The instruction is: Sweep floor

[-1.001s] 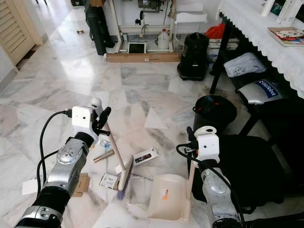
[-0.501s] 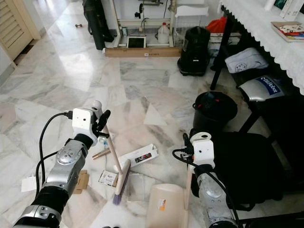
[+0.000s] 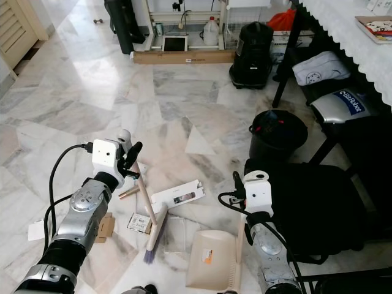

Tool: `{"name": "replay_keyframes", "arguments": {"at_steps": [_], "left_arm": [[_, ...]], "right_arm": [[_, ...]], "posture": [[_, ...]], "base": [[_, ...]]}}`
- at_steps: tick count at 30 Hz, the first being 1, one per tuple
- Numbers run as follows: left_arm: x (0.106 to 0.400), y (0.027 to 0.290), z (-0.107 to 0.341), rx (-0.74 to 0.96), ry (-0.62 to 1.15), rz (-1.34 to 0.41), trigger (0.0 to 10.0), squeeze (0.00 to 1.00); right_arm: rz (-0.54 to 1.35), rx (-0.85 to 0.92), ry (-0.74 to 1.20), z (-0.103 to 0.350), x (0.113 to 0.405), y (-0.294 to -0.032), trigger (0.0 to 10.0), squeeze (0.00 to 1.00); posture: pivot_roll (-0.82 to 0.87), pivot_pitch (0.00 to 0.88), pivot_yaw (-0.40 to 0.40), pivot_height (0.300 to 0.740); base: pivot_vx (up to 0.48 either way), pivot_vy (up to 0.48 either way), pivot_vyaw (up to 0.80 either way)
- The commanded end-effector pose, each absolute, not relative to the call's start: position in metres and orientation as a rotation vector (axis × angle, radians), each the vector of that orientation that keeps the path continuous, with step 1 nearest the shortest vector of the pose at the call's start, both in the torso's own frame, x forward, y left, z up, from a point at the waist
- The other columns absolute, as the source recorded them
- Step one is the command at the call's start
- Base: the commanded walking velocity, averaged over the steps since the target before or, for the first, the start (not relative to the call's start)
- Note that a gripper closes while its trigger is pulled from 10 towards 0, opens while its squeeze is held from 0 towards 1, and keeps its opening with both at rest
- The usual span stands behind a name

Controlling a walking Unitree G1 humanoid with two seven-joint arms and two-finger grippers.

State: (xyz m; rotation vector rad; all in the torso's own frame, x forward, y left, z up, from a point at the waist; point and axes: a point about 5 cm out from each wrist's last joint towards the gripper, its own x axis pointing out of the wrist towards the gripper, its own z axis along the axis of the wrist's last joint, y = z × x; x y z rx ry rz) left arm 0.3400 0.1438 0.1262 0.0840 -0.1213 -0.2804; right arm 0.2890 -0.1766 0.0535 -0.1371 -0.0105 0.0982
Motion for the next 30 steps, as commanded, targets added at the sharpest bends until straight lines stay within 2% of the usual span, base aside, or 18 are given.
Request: {"name": "replay_keyframes", "arguments": {"at_steps": [1, 8, 21, 30], "left_arm": [[0.339, 0.147, 0.129, 0.113, -0.127, -0.286, 10.0, 0.0], [0.336, 0.135, 0.115, 0.07, -0.036, -0.392, 10.0, 0.0], [0.337, 0.132, 0.117, -0.002, -0.016, -0.43, 10.0, 0.0], [0.341, 0.131, 0.125, -0.16, -0.007, -0.419, 10.0, 0.0]], "right_arm": [[0.11, -0.131, -0.016, 0.053, 0.29, -0.172, 10.0, 0.0], [0.105, -0.136, -0.021, 0.053, 0.289, -0.174, 10.0, 0.0], [0.115, -0.14, -0.02, 0.053, 0.29, -0.173, 10.0, 0.0], [0.122, -0.144, -0.021, 0.055, 0.294, -0.172, 10.0, 0.0]], "posture": [[0.11, 0.187, 0.041, 0.74], [0.1, 0.183, 0.045, 0.74], [0.11, 0.18, 0.042, 0.74], [0.11, 0.171, 0.037, 0.74]], "base": [[0.0, 0.0, 0.0], [0.0, 0.0, 0.0], [0.0, 0.0, 0.0], [0.0, 0.0, 0.0]]}}
